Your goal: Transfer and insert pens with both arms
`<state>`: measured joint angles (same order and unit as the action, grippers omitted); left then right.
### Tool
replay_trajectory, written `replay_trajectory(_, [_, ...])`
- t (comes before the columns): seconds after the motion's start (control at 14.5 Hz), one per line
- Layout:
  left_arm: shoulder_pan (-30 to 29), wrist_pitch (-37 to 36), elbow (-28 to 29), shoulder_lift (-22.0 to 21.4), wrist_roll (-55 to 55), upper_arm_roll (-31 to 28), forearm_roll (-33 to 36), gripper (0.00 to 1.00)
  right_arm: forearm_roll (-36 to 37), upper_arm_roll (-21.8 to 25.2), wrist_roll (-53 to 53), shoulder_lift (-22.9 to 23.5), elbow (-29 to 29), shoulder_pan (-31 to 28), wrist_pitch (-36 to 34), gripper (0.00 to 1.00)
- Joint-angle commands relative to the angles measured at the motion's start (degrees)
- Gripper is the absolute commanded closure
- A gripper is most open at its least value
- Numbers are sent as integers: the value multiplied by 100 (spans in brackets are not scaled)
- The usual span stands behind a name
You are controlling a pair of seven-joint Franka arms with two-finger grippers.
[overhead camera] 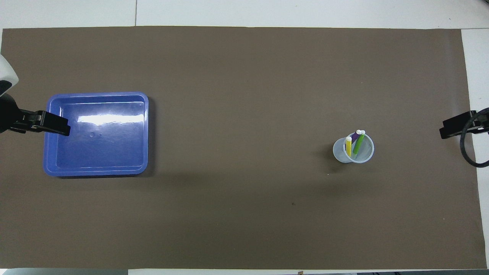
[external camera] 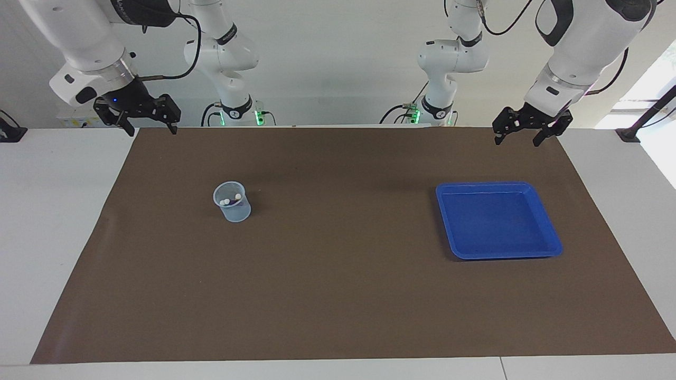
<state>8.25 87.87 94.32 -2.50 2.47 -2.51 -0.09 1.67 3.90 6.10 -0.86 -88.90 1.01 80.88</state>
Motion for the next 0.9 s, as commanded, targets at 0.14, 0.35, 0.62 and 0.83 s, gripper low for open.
replay_trajectory(0.14, [54,46,113,-128,-36,-65,-70,0,-53,-100,-83,-11,92,-118,-178,0])
replay_trajectory(0.35, [54,46,140,-137,-36,-74,-62,0,-44,-91,-83,-19,83,-128,-117,0])
replay_trajectory(0.62, [37,55,149,-146,-27,-74,-62,0,-44,-82,-144,-19,57,-119,-82,0])
replay_trajectory(0.83, [37,46,149,-146,-27,-65,-62,0,-44,-47,-171,-37,48,-119,-73,0])
